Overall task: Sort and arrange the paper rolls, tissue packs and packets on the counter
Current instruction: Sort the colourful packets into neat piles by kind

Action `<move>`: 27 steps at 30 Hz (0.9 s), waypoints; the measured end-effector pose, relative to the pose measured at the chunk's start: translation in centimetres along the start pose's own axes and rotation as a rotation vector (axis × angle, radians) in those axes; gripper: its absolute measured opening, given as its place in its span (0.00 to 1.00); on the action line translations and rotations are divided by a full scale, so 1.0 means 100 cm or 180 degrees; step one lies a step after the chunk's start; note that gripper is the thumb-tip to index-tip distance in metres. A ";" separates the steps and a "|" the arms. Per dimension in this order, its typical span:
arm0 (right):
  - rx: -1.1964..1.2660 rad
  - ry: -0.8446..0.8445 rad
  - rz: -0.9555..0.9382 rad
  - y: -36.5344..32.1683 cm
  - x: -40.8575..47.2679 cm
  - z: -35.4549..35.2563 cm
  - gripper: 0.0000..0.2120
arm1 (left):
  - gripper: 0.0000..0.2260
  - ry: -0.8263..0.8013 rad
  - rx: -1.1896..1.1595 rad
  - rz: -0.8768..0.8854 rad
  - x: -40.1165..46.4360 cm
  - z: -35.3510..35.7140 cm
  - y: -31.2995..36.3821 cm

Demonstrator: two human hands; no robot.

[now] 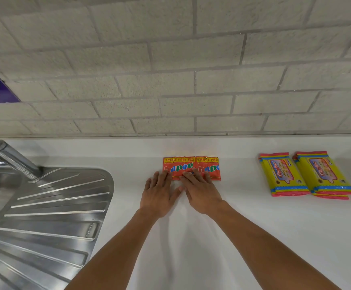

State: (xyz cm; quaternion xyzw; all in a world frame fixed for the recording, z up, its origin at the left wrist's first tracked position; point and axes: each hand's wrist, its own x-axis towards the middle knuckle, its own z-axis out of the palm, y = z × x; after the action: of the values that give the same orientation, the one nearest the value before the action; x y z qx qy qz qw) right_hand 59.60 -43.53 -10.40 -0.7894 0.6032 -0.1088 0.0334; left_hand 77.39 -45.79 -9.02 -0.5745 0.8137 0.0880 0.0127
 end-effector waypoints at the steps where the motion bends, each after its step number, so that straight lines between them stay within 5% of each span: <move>1: -0.0001 -0.0005 0.0000 0.000 0.000 0.000 0.22 | 0.39 0.0004 0.0013 0.0006 0.000 -0.001 0.000; 27: -0.0102 0.0026 0.0038 -0.001 0.001 0.001 0.21 | 0.39 -0.0033 0.0094 0.0027 0.002 -0.003 -0.003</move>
State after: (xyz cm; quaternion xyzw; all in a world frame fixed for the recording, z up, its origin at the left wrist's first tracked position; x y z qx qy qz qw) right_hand 59.69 -43.59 -10.46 -0.7858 0.6097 -0.1021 0.0189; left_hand 77.60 -46.13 -8.81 -0.5704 0.8172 0.0791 0.0251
